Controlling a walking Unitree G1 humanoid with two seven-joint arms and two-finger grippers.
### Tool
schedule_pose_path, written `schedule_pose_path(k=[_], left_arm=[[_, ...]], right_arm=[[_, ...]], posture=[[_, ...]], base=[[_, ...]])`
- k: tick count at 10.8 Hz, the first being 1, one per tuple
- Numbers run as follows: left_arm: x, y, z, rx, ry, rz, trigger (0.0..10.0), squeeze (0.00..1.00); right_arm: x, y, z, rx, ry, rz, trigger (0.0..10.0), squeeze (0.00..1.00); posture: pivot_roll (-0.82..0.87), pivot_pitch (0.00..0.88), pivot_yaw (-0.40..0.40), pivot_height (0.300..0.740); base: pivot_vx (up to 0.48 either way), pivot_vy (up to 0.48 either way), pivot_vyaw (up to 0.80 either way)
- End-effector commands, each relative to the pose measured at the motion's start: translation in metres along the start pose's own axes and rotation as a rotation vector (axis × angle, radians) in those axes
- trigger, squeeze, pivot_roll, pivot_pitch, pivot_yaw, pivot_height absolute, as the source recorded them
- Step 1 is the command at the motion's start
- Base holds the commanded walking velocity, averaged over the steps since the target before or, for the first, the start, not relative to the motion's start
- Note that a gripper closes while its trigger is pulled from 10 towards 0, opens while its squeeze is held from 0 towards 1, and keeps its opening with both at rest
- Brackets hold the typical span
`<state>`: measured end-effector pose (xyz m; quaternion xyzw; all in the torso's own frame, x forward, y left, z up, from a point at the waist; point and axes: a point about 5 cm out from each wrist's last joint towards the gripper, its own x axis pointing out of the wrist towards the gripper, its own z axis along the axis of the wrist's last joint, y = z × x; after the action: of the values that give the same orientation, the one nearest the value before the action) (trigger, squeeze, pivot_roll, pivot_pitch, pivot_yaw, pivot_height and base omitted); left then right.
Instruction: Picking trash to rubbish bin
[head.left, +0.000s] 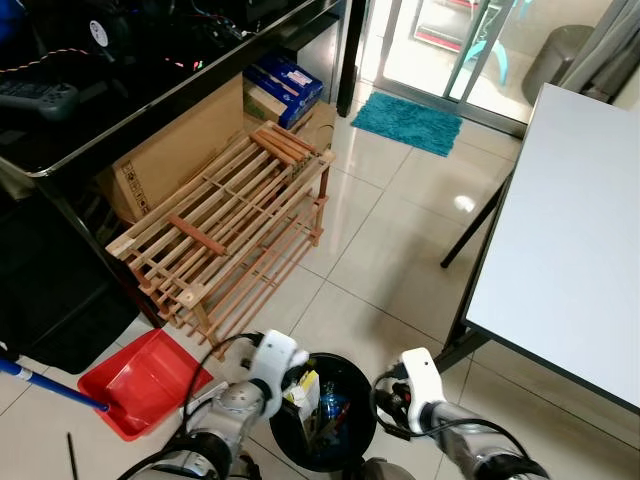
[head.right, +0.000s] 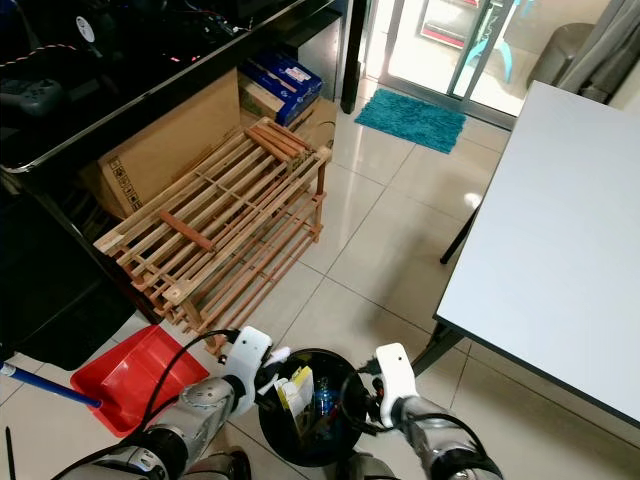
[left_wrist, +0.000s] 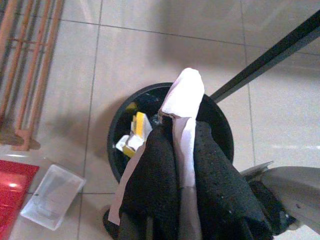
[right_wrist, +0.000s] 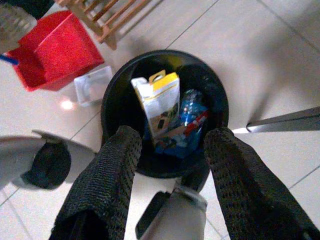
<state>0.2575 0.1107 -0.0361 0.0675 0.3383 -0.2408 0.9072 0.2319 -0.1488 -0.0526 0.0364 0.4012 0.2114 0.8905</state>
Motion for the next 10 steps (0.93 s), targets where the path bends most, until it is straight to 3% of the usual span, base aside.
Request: schedule_pose_path(k=[1, 5, 10], left_arm=[[0.001, -0.005, -0.003, 0.011, 0.025, -0.037, 10.0, 0.00], [0.000, -0.014, -0.014, -0.002, 0.057, -0.083, 10.0, 0.00], [0.003, -0.029, -0.016, -0.002, 0.071, -0.120, 10.0, 0.00]], right_arm=[[-0.004, -0.003, -0.008, 0.015, 0.023, 0.015, 10.0, 0.00], [-0.007, 0.000, -0.009, 0.022, 0.012, 0.121, 10.0, 0.00], [-0.015, -0.004, -0.014, 0.022, 0.017, 0.126, 10.0, 0.00]], posture=[[-0.05, 0.167, -0.064, 0.740], [-0.08, 0.167, -0.065, 0.740], [-0.11, 0.160, -0.069, 0.740]], base=[[0.000, 0.000, 0.00], [0.000, 0.000, 0.00], [0.000, 0.000, 0.00]])
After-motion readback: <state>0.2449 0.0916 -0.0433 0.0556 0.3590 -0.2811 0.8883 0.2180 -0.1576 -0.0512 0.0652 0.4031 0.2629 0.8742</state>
